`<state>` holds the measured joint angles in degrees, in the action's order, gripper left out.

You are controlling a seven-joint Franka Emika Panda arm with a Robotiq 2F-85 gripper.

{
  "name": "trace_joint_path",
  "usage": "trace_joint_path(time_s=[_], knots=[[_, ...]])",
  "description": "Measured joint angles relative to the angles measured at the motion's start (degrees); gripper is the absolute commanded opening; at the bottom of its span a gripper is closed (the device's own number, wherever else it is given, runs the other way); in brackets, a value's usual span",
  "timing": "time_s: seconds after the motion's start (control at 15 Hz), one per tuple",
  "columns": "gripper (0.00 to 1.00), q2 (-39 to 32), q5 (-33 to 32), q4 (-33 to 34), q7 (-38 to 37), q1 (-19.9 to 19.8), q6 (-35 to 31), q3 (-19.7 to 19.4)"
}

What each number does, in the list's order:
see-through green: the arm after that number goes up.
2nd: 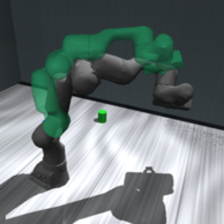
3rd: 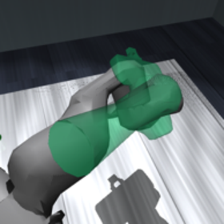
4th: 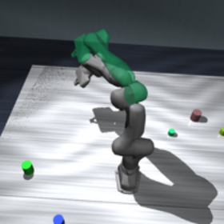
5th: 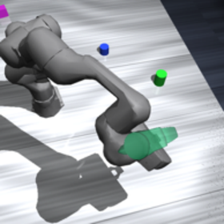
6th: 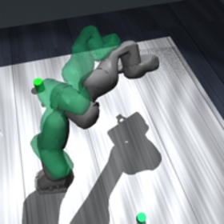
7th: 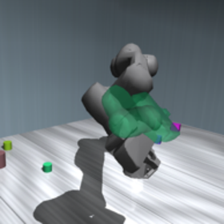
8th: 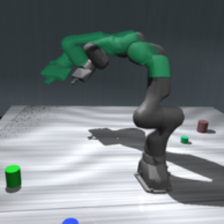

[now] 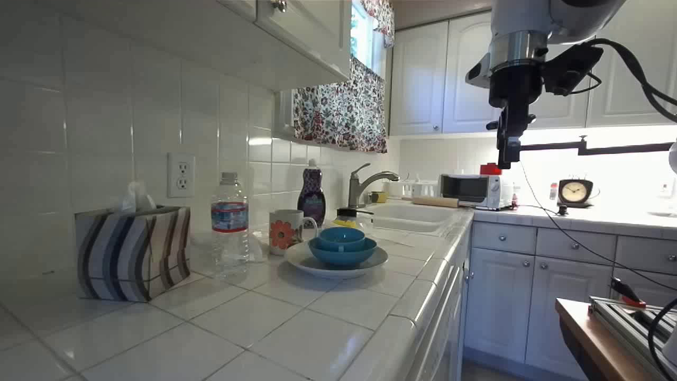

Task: Pour the liquid in the black measuring cup into the sink then place the cup back on the counter.

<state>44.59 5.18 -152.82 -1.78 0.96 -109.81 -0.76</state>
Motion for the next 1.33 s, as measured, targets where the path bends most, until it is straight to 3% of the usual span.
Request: trace_joint_path(time_s=[0.47,0.67,1.33], knots=[[1.00,0.00,0.00,0.00,0.00,-0.08,-0.02,0.02],[1.00,-0.09,0.10,0.22,-1.48,-1.60,-3.45,-1.14],[1.00,-4.00,3.20,5.80,-3.36,-12.33,-12.63,-15.11]])
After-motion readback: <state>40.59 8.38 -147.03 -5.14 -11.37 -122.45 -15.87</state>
